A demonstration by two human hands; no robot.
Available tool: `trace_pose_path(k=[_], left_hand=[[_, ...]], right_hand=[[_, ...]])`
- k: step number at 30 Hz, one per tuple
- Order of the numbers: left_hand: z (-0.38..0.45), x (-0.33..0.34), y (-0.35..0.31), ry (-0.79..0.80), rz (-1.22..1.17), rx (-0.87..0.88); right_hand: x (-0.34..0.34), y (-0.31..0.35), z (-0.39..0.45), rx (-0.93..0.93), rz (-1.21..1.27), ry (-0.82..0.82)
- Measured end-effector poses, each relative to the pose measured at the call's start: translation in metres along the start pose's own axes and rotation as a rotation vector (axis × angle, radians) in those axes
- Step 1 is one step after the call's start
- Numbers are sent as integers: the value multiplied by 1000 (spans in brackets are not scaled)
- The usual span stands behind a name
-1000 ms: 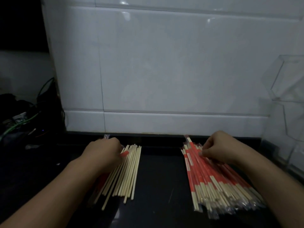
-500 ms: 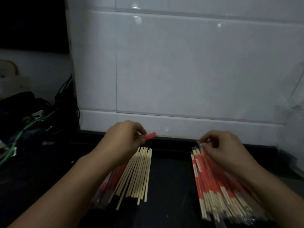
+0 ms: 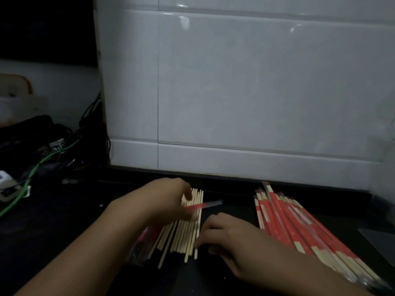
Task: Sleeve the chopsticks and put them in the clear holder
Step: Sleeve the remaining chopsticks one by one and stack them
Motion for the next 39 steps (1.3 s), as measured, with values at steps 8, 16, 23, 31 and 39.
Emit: trace_pose_path(k=[8, 16, 23, 31, 39], left_hand=[[9, 11, 0, -19, 71, -41], [-3, -34, 2, -389, -1325, 87], [-15, -27, -7, -535, -1533, 89], [-20, -20, -18, -702, -1201, 80], [-27, -13, -47, -493, 51, 629]], right_hand=[[2, 0, 2, -13, -15, 9], [-5, -16, -7, 272, 405, -458], [-5, -11, 4, 411, 1304, -555], [-20, -19, -7, 495, 743, -685], [-36, -22, -18, 366, -138, -414]])
Point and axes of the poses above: each hand's wrist, its own z-axis towards the middle knuckle, its own x-axis out of the palm, y = z × x, the point moved 4 cm from there along z, towards the middle knuckle, and after that the axes turned 11 degrees about -x, right-handed, at the moved point
